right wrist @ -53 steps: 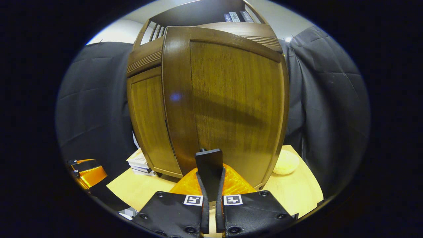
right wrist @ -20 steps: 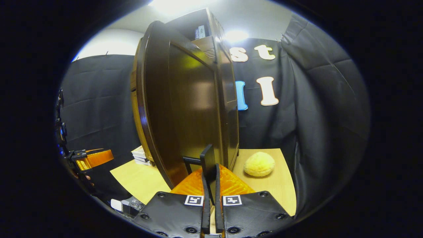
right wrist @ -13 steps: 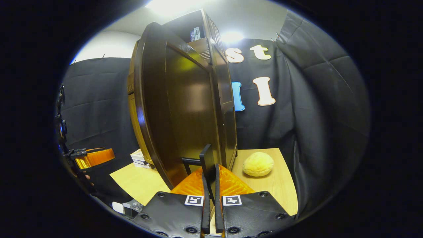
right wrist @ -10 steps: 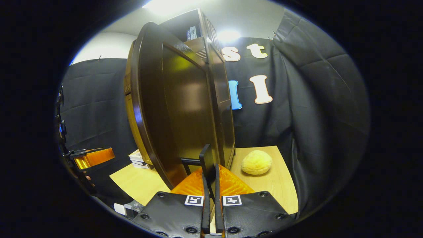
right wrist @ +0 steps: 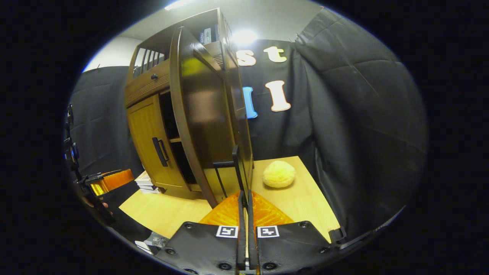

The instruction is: Open the right door of the double-door shoe cabinet with the right hand, and open the left door with the left hand.

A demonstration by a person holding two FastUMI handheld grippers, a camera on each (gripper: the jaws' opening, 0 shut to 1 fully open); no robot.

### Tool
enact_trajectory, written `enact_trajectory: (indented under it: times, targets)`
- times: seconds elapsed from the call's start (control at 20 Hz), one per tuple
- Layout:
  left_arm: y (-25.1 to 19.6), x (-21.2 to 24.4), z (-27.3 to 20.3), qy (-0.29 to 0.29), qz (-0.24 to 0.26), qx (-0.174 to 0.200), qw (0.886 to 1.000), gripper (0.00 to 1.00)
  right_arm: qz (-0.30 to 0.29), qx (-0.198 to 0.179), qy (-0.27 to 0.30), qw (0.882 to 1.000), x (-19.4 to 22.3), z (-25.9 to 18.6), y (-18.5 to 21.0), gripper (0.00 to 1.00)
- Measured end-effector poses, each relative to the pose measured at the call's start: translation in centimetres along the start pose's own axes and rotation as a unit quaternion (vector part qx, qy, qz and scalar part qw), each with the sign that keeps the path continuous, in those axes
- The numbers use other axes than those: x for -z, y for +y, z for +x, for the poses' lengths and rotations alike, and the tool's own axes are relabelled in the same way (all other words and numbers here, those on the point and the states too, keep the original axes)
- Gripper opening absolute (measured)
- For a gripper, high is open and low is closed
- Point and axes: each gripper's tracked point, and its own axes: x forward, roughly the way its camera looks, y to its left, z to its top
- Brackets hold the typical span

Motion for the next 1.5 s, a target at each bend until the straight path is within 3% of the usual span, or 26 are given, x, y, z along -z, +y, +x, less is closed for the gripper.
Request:
enact_trajectory:
  times: [0.3,0.4,0.5,0.65,0.75,0.8,0.85,1.15,1.2,1.4,1.5]
  targets:
    - [4.7,-0.3,1.1,0.000,0.008,0.029,1.000,0.95,0.020,0.076,-0.003,0.997,0.0,-5.3,1.0,0.02]
    - [6.4,-0.2,1.1,0.000,0.005,0.033,0.999,0.95,0.031,0.083,-0.013,0.996,-0.5,-6.4,2.8,0.00]
    - [7.9,0.0,0.9,0.001,-0.001,0.042,0.999,0.92,0.024,0.077,-0.021,0.997,-1.2,-6.8,5.6,0.00]
    - [10.5,0.3,0.3,-0.001,-0.005,0.040,0.999,0.95,0.021,0.043,-0.037,0.998,-3.1,-6.3,10.7,0.02]
    - [11.9,0.5,0.0,-0.006,-0.016,0.037,0.999,0.95,0.023,0.022,-0.045,0.998,-4.2,-5.3,13.5,0.00]
    - [12.5,0.9,-0.1,-0.004,-0.023,0.034,0.999,0.95,0.022,0.003,-0.042,0.999,-5.0,-2.7,15.0,0.01]
    - [13.1,1.1,-0.1,-0.001,-0.029,0.032,0.999,0.95,0.010,0.010,-0.051,0.999,-4.7,-5.0,15.7,0.01]
    - [14.8,-0.5,1.4,-0.012,-0.022,0.015,1.000,0.92,-0.022,-0.013,-0.063,0.998,-5.2,0.5,18.7,0.02]
    - [15.0,-0.9,2.0,-0.016,-0.016,0.009,1.000,0.93,-0.030,-0.031,-0.065,0.997,-5.1,1.9,19.5,0.10]
    - [15.3,-2.3,4.7,-0.022,-0.011,-0.015,1.000,0.94,-0.026,-0.056,-0.072,0.996,-6.2,4.7,19.6,1.00]
    - [15.0,-2.3,6.2,-0.016,-0.013,-0.019,1.000,0.95,-0.030,-0.050,-0.081,0.995,-6.1,6.5,19.2,0.92]
